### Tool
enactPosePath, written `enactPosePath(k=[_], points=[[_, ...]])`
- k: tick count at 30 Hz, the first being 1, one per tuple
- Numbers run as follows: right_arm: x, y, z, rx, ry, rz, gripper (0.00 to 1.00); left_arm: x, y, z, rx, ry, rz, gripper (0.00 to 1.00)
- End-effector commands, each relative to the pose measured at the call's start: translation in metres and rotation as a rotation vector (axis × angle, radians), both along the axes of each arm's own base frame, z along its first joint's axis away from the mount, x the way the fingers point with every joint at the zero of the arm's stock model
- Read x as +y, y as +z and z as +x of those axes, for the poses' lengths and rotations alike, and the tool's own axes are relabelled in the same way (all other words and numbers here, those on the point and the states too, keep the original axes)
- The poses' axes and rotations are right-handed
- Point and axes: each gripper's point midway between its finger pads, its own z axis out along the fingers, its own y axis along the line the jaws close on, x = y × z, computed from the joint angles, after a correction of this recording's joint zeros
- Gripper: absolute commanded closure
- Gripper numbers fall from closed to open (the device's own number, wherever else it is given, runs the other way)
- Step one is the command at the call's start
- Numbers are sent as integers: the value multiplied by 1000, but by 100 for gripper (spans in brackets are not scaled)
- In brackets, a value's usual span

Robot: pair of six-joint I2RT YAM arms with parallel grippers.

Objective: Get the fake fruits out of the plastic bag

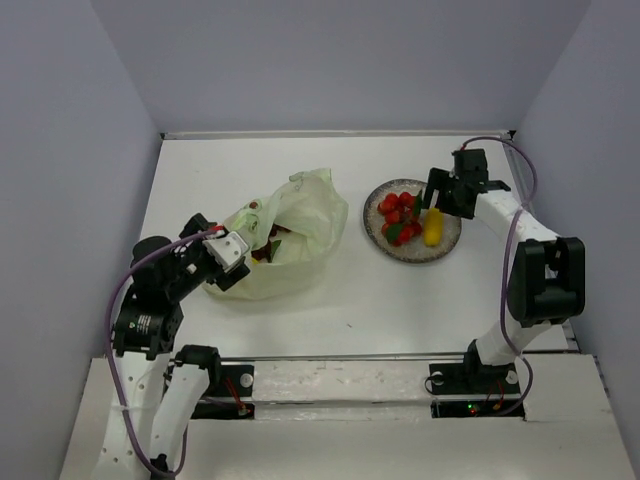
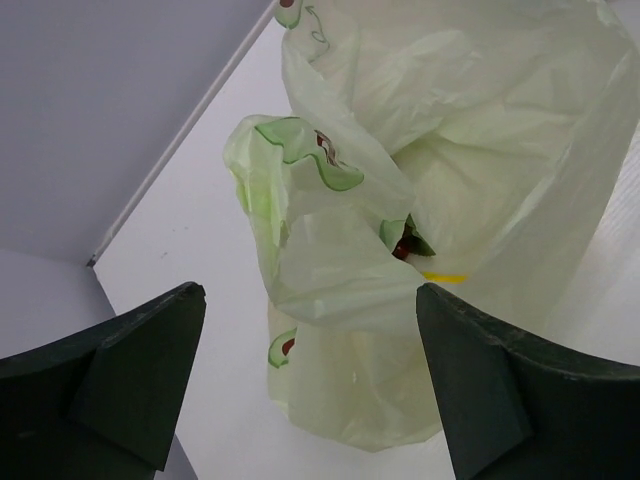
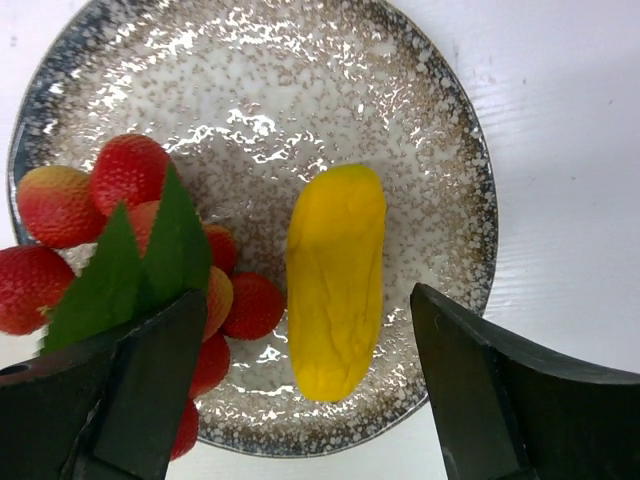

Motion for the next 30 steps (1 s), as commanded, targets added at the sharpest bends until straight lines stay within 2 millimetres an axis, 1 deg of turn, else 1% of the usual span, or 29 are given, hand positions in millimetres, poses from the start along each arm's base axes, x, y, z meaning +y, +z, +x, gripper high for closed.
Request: enactPosePath(k=[1, 2, 3, 5, 6, 7, 8, 10, 11, 12, 13, 14, 15, 16, 17, 18, 19, 20, 21, 22, 23, 24, 25, 27, 28, 29, 30], points=[[-1, 57, 12, -123, 51, -35, 12, -4, 36, -19, -95, -51, 10, 1], [-2, 65, 14, -137, 53, -39, 12, -3, 43, -22, -112, -45, 6, 1], [-2, 81, 17, -164, 61, -46, 12, -2, 63, -29, -155, -31, -22, 1], [-4, 103, 20, -204, 61, -61, 12, -2, 86, -34, -194, -10, -76, 1], [4, 115, 19, -220, 79, -79, 14, -2, 115, -38, -256, 1, -117, 1], [10, 145, 22, -288, 98, -106, 14, -2, 130, -38, -243, 37, -213, 1], [30, 161, 20, -323, 137, -137, 15, -2, 168, -42, -322, 42, -280, 1], [59, 191, 16, -385, 214, -180, 15, -5, 197, -41, -345, 38, -371, 1], [82, 221, 16, -452, 261, -161, 17, -14, 215, -35, -330, 1, -422, 1], [105, 233, 11, -473, 320, -139, 18, -21, 217, -29, -300, -31, -419, 1], [150, 244, -2, -503, 426, -85, 20, -32, 197, 5, -170, -56, -395, 1], [177, 256, -9, -532, 491, -34, 22, -46, 183, 7, -36, -123, -368, 1], [200, 257, -17, -534, 543, 20, 25, -51, 162, 21, 70, -131, -337, 1], [242, 265, -36, -540, 642, 181, 27, -59, 116, 58, 252, -103, -286, 1], [259, 266, -43, -534, 678, 268, 30, -78, 91, 61, 334, -137, -210, 1], [283, 259, -55, -508, 721, 403, 36, -72, 63, 66, 376, -113, -57, 1], [301, 253, -67, -490, 743, 452, 39, -79, 37, 79, 432, -109, 13, 1], [310, 248, -72, -479, 748, 482, 43, -80, 28, 82, 457, -110, 22, 1], [317, 240, -77, -459, 751, 510, 48, -85, 25, 90, 450, -116, 13, 1], [330, 223, -83, -408, 740, 547, 51, -92, 24, 101, 437, -119, -13, 1], [336, 215, -87, -383, 743, 564, 53, -93, 18, 100, 460, -118, -17, 1], [341, 206, -90, -354, 741, 574, 57, -94, 14, 109, 443, -107, -24, 1], [342, 188, -91, -314, 721, 578, 58, -94, 9, 113, 454, -84, -30, 1], [350, 176, -103, -281, 737, 590, 61, -87, -3, 124, 448, -21, -16, 1], [350, 160, -109, -249, 739, 579, 61, -84, -7, 126, 446, 1, -15, 1], [349, 152, -110, -239, 738, 571, 62, -81, -11, 128, 440, 20, -10, 1], [355, 144, -119, -224, 760, 562, 62, -76, -25, 129, 447, 46, 10, 1]])
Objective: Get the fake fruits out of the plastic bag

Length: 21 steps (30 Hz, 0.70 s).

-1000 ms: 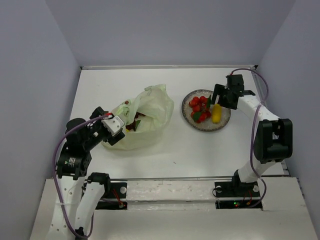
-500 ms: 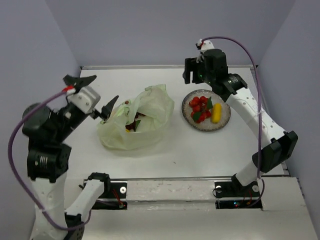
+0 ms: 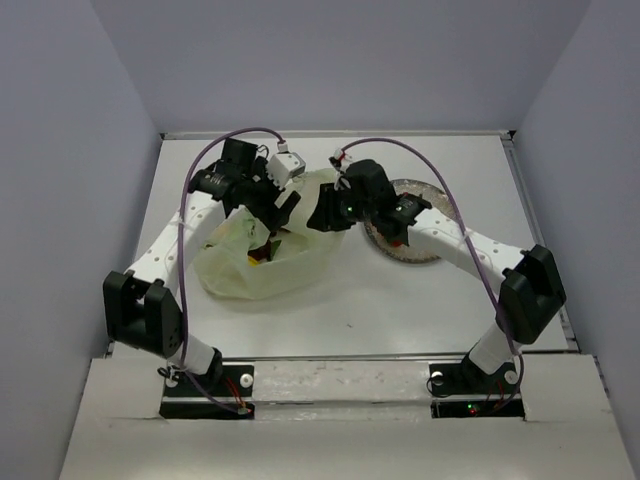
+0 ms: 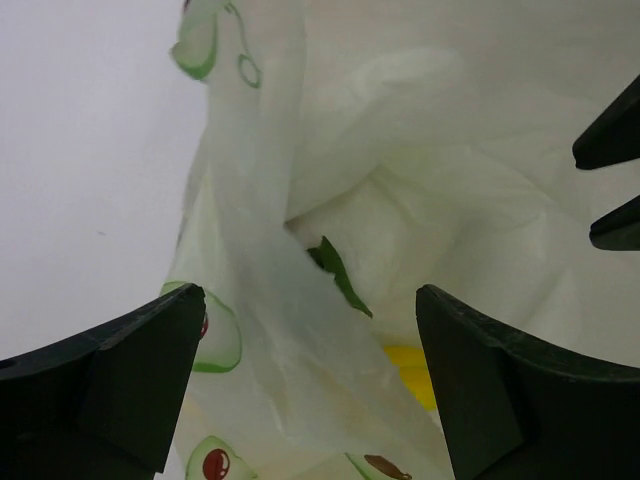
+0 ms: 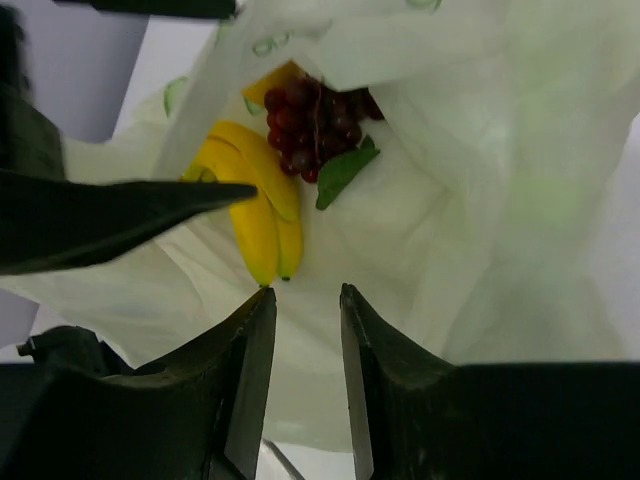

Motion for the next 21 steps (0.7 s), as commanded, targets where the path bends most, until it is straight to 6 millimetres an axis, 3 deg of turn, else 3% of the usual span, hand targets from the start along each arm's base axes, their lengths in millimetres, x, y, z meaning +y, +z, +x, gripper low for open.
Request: enactPosePath(k=[1, 5, 7, 8, 11, 12, 15, 16, 19, 21], points=[[22, -7, -23, 12, 59, 47, 62, 11, 42, 9, -200, 67, -7, 1], [12, -57, -33, 85, 56, -61, 64, 46, 4, 13, -213, 168, 162, 1], [-8, -81, -32, 86, 13, -168, 65, 57, 5, 13, -249, 188, 206, 6], [-21, -97, -38, 92, 5, -224, 65, 65, 2, 14, -268, 199, 241, 20], [-50, -120, -48, 56, 12, -371, 65, 70, 3, 9, -284, 195, 247, 40], [-56, -124, -58, 47, 36, -398, 65, 71, 0, 7, -279, 200, 250, 63], [-59, -124, -73, -33, 124, -466, 65, 75, 14, 9, -299, 247, 221, 100], [-66, -124, -74, -72, 142, -517, 65, 75, 21, 9, -302, 279, 192, 100], [-60, -116, -82, -150, 197, -555, 65, 68, 47, -3, -306, 302, 97, 100], [-45, -97, -77, -211, 196, -515, 64, 55, 44, -21, -250, 249, 29, 100]])
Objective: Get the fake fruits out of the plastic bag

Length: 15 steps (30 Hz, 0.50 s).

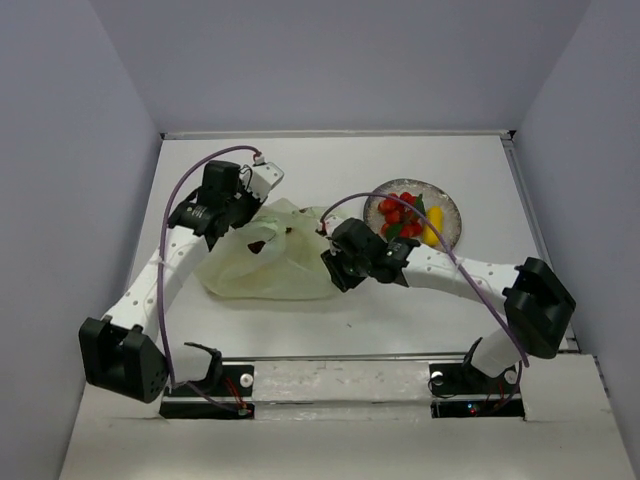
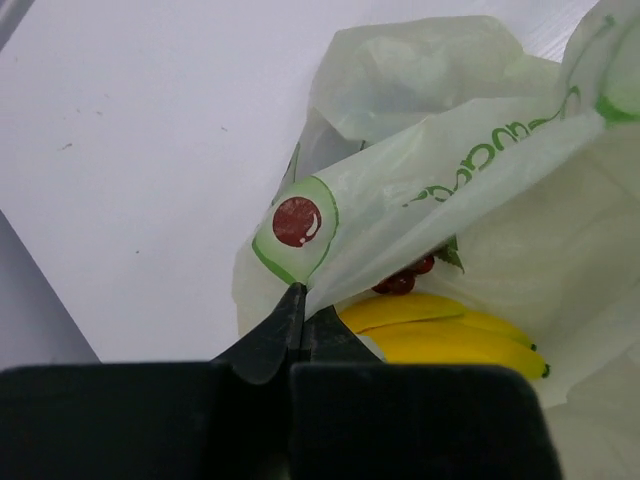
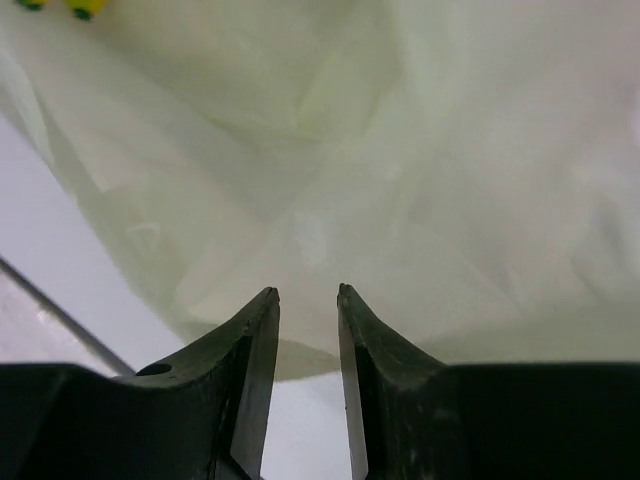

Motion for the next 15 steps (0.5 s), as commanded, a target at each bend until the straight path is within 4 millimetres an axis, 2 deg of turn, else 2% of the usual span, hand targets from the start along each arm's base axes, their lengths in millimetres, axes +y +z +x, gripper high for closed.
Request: enactPosePath(k=[1, 2, 3, 5, 6, 8, 12, 13, 14, 15], points=[[27, 56, 14, -203, 81, 64, 64, -19, 46, -25, -52, -39, -174, 100], [37, 70, 21, -229, 78, 106, 63, -23, 44, -32, -42, -56, -189, 100], [60, 100, 32, -276, 85, 195, 61, -28, 33, -42, -9, -83, -200, 100], [83, 122, 42, -300, 86, 277, 60, -33, 30, -53, -13, -113, -212, 100], [102, 131, 52, -317, 88, 326, 59, -36, 22, -58, 5, -127, -223, 100], [123, 122, 66, -317, 85, 337, 59, -39, 20, -58, 7, -132, -240, 100], [142, 97, 77, -297, 88, 325, 59, -37, 26, -50, -19, -116, -230, 100], [150, 81, 72, -264, 139, 317, 60, -36, 30, -48, -33, -107, -228, 100], [153, 74, 68, -248, 172, 317, 60, -35, 32, -46, -41, -97, -225, 100], [154, 59, 55, -204, 234, 316, 63, -32, 36, -43, -56, -73, -225, 100]])
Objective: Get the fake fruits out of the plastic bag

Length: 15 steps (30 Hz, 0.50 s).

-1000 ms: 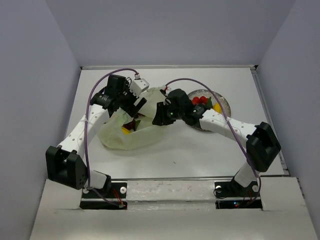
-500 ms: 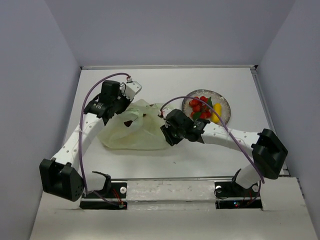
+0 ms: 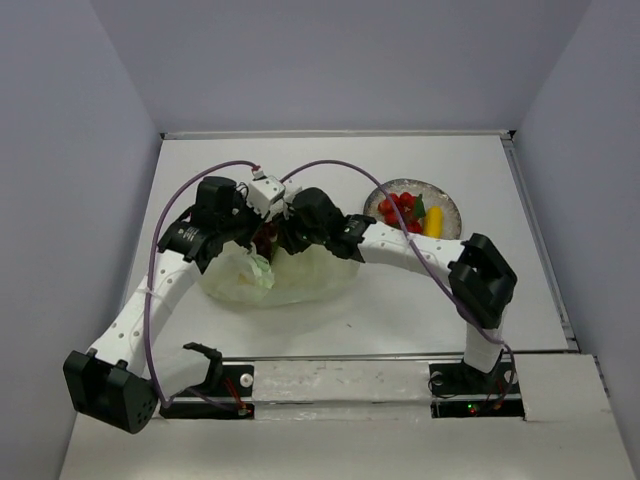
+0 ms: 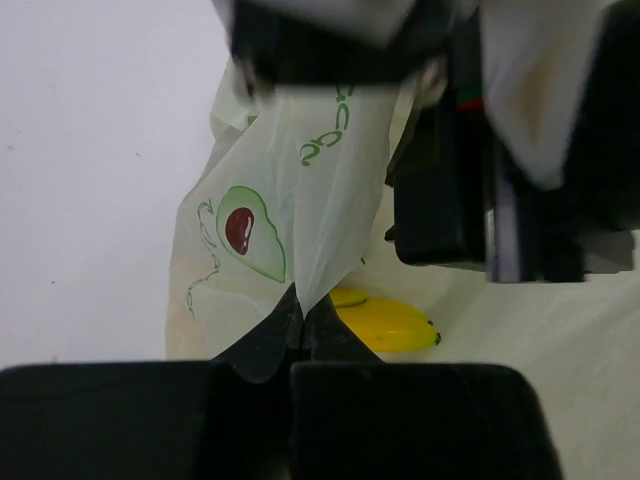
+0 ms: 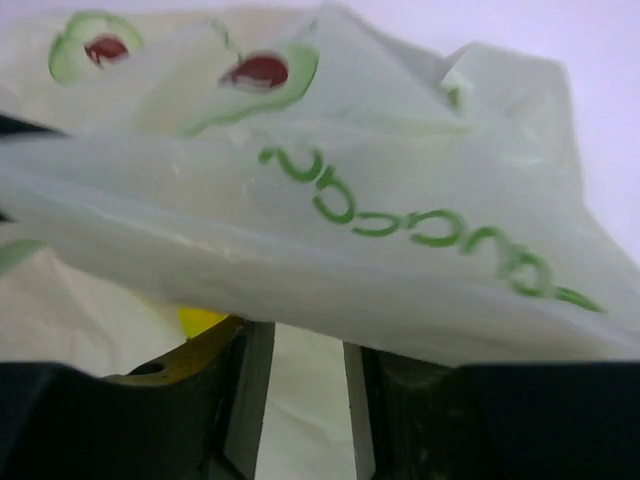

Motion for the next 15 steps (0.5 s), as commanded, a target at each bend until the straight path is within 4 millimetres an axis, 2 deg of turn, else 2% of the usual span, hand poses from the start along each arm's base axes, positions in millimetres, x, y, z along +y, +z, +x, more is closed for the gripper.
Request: enactPosePath(k=[1, 5, 8, 10, 11, 12, 15], points=[[20, -32, -33, 42, 195, -10, 64, 2, 17, 10, -51, 55, -28, 100], [3, -48, -71, 33, 260, -41, 64, 7, 16, 18, -54, 105, -25, 100], [-6, -54, -69, 43, 211, -51, 62, 10, 11, 23, -59, 115, 3, 100], [-2, -53, -60, 37, 174, -50, 57, 11, 7, 24, -51, 117, 11, 100], [2, -53, -56, 37, 158, -46, 53, 10, 5, 25, -47, 114, 12, 100], [11, -51, -49, 38, 138, -31, 40, 9, 5, 25, -42, 117, 4, 100], [34, -49, -35, 48, 96, 34, 24, 8, 3, 27, -39, 138, -13, 100]])
